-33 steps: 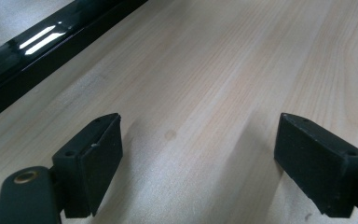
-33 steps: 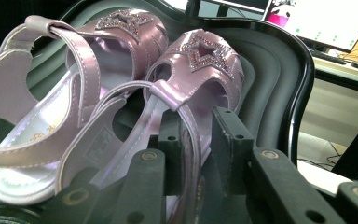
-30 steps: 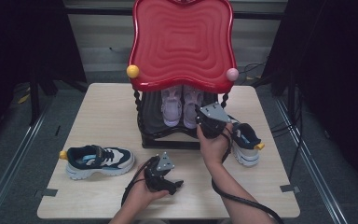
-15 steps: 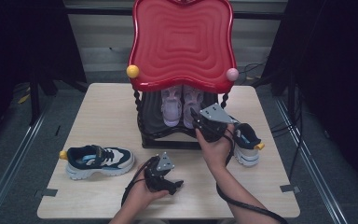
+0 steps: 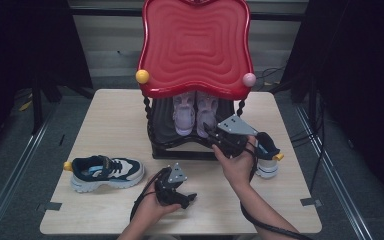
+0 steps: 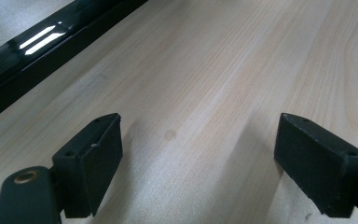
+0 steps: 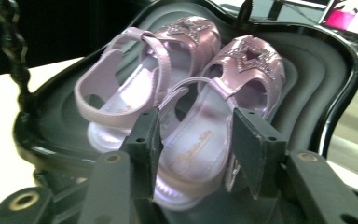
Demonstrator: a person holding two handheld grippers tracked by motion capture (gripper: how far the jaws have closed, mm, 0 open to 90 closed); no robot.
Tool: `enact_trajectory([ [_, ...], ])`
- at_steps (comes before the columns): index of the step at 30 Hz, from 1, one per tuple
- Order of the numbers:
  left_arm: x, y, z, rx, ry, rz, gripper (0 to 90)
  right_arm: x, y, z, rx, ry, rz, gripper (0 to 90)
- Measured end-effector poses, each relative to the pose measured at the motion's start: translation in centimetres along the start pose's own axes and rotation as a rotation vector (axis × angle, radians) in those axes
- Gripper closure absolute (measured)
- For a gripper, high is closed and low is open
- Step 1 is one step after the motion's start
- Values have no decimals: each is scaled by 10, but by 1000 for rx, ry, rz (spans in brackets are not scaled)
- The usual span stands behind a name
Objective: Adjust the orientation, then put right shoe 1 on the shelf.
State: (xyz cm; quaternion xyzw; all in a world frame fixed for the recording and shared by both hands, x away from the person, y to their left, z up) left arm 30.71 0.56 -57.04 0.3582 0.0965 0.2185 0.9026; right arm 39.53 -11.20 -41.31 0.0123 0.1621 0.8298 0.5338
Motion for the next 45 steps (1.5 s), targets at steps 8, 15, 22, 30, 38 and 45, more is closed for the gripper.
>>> enact_trajectory([
  [8,0,0,0,-4,1,-2,149,3,10,-7,19,-18,72,426],
  [15,0,0,0,-1,-1,-1,149,3,21,-17,42,-36,121,344],
  [22,0,0,0,-3,-1,-1,149,1,31,-30,78,-54,166,296],
  [30,0,0,0,-1,-1,-1,149,-5,42,-46,110,-61,191,262],
  [38,0,0,0,2,-1,0,149,-6,50,-59,133,-66,216,244],
  [45,0,0,0,1,-1,0,149,-10,56,-72,154,-75,228,230],
])
Point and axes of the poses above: each handheld gripper's, and its own axes: y roughly backward along the jaws, z roughly out of its top, x roughly to its left, the point moved 9 cm from there along -y, roughly forward along the jaws, and after that the axes turned 1 degree about -y, right-handed, at the moved point
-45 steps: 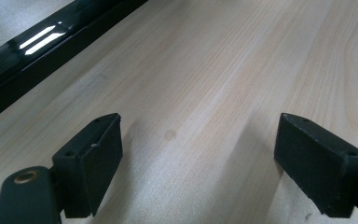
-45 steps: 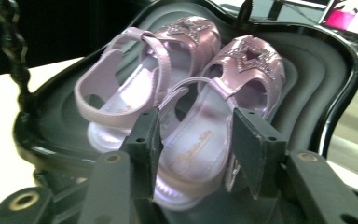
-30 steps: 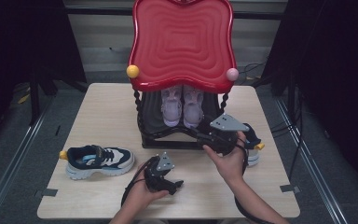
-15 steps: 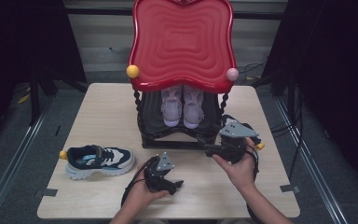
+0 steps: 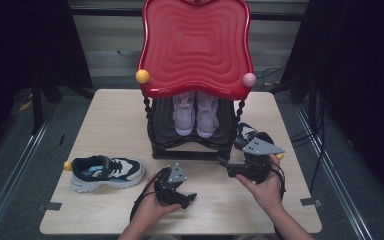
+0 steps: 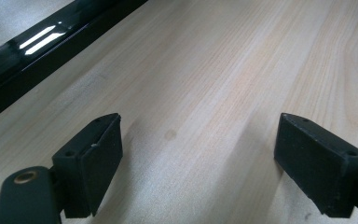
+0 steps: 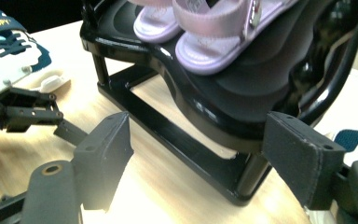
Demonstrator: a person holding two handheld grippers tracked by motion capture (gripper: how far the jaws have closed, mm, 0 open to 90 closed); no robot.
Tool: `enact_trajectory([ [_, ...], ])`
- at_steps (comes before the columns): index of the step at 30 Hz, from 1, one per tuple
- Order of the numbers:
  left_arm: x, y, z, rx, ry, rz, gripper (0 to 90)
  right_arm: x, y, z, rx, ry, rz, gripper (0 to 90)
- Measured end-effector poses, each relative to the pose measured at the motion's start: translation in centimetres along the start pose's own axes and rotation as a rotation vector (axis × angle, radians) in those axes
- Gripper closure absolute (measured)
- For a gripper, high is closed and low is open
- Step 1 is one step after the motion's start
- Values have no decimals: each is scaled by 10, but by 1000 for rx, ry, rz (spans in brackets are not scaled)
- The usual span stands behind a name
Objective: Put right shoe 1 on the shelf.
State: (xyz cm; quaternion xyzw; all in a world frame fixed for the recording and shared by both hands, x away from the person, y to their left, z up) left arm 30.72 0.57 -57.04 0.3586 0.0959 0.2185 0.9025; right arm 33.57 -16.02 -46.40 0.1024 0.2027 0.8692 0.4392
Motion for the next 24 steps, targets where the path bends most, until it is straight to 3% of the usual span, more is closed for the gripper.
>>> enact_trajectory([
  [11,0,0,0,1,0,0,149,-3,6,-26,50,-23,29,178],
  [24,0,0,0,1,-1,0,149,3,10,-71,155,-14,64,145],
])
Point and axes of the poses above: each handheld gripper's, and its own axes: y roughly backward along the jaws, z roughly out of its top, x roughly to its left, the point moved 9 cm from there along -y, roughly forward along the jaws, and after that the axes turned 1 degree about -y, right-handed, at the moved point
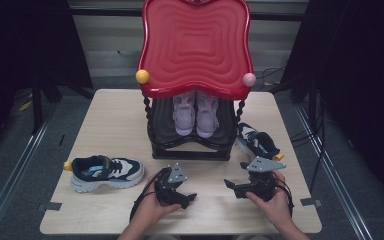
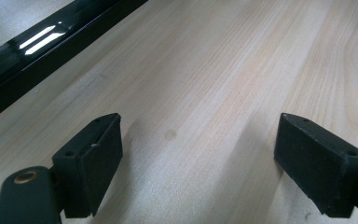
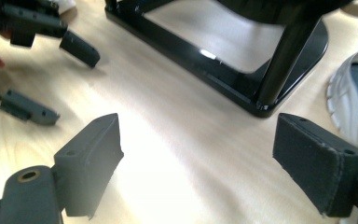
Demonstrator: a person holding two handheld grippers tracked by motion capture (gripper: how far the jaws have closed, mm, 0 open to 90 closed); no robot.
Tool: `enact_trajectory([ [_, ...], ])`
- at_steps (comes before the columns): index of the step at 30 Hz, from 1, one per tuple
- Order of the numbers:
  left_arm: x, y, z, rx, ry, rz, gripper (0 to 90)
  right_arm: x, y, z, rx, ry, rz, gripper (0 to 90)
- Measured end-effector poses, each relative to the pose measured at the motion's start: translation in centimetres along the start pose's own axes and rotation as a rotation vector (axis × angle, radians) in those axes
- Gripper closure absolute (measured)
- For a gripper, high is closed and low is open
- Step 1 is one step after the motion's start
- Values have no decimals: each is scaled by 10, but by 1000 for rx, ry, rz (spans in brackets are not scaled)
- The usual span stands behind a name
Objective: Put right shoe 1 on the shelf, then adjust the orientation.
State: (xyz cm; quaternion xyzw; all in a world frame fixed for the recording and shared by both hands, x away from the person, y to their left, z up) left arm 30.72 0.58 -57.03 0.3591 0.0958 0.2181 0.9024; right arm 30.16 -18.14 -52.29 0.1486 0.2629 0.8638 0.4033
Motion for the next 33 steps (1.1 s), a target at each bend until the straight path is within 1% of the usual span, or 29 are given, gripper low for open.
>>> enact_trajectory([
  [7,0,0,0,-1,0,1,149,0,-2,-26,62,20,11,140],
  [12,0,0,0,-4,2,1,149,-2,-2,-36,77,1,9,140],
  [15,0,0,0,-5,2,2,149,-2,-2,-41,92,0,12,140],
  [20,0,0,0,-4,3,2,149,-1,-6,-52,135,28,24,140],
  [22,0,0,0,-5,3,2,149,-1,-7,-54,145,37,25,140],
  [26,0,0,0,-4,3,2,149,-1,-8,-55,149,41,34,136],
  [29,0,0,0,-4,3,2,149,-1,-8,-55,154,53,56,127],
  [33,0,0,0,-5,3,1,148,-1,-8,-55,155,53,55,126],
])
Point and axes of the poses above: each handheld gripper's, and its own axes: y roughly backward along the jaws, z roughly out of its top, x roughly to its left, the point moved 9 cm from there along -y, roughly forward along the jaws, and after that the axes turned 1 degree about -y, right-handed, at the moved point
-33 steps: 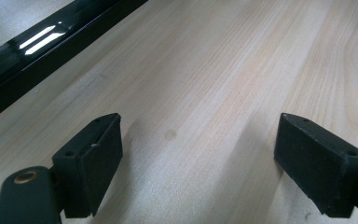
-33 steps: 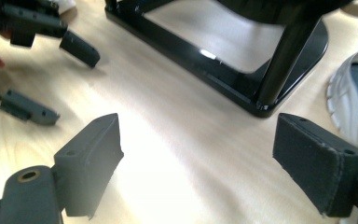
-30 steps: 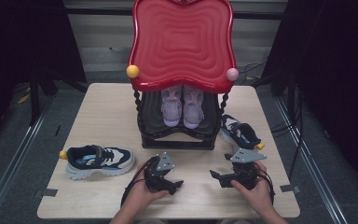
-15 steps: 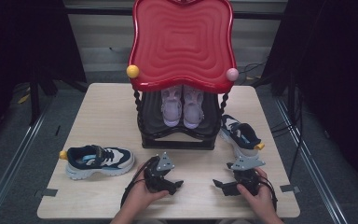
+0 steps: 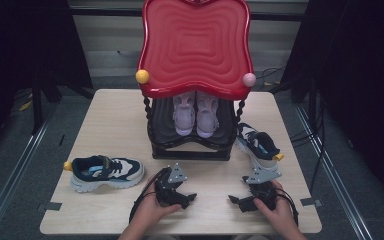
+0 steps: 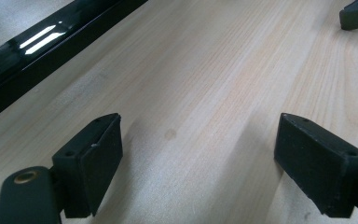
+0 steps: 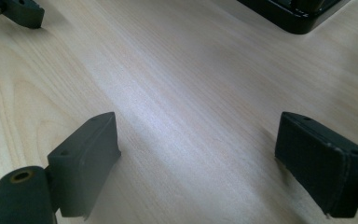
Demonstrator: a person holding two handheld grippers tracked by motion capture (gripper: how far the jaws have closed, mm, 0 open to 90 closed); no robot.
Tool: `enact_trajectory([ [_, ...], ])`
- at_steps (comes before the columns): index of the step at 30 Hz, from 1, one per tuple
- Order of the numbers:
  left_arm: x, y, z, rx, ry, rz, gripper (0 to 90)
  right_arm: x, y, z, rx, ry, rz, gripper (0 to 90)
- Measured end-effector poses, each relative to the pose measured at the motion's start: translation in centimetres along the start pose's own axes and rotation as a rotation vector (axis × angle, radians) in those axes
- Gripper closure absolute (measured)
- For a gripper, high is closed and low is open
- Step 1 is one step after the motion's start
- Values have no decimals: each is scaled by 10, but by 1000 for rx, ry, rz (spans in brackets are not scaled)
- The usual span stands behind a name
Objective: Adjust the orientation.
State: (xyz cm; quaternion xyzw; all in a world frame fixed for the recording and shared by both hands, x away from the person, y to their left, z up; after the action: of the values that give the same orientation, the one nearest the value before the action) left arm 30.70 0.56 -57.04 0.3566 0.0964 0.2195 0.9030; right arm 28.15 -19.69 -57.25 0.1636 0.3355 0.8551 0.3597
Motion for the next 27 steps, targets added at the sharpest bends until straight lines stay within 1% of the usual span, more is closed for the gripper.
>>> enact_trajectory([
  [4,0,0,0,1,-1,0,149,0,0,0,0,0,0,125],
  [5,-1,0,0,-6,4,-1,150,0,0,0,0,0,0,125],
  [6,0,1,0,1,-8,-1,152,0,0,0,0,0,1,125],
  [12,-3,1,0,-1,-8,-3,168,0,0,0,-1,-4,0,125],
  [13,-3,2,-1,11,-13,-6,173,0,0,0,-1,-4,1,125],
  [14,-4,3,0,17,-20,0,174,0,0,0,1,-1,1,125],
  [15,-4,5,1,22,-32,-2,175,0,0,0,1,-1,1,125],
  [16,-5,6,3,14,-28,-13,175,0,0,0,1,-1,1,125],
  [18,-6,11,6,16,-11,-40,174,0,0,0,1,-1,1,125],
  [19,-6,13,7,15,-6,-42,175,0,0,0,1,-2,2,125],
  [20,-5,16,8,23,-10,-45,174,0,0,0,1,-1,1,124],
  [21,-4,18,9,23,-2,-47,174,0,0,0,-1,-4,1,124],
  [22,-2,23,10,36,-10,-39,175,0,0,0,1,-1,1,124],
  [23,-1,25,11,32,0,-47,175,0,0,0,1,-1,1,125],
  [25,1,34,13,34,20,-47,180,0,0,0,1,-1,1,125],
  [27,4,40,11,66,17,-44,183,0,0,0,1,-1,1,125],
])
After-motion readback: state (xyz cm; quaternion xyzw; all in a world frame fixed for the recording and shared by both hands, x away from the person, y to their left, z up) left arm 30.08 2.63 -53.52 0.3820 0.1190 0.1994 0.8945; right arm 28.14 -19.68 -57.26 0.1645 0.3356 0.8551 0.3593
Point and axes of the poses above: each handheld gripper's, and its own axes: y roughly backward along the jaws, z roughly out of its top, x roughly to its left, the point moved 9 cm from there along -y, roughly forward along the jaws, and after that the axes turned 1 degree about -y, right-handed, at the moved point
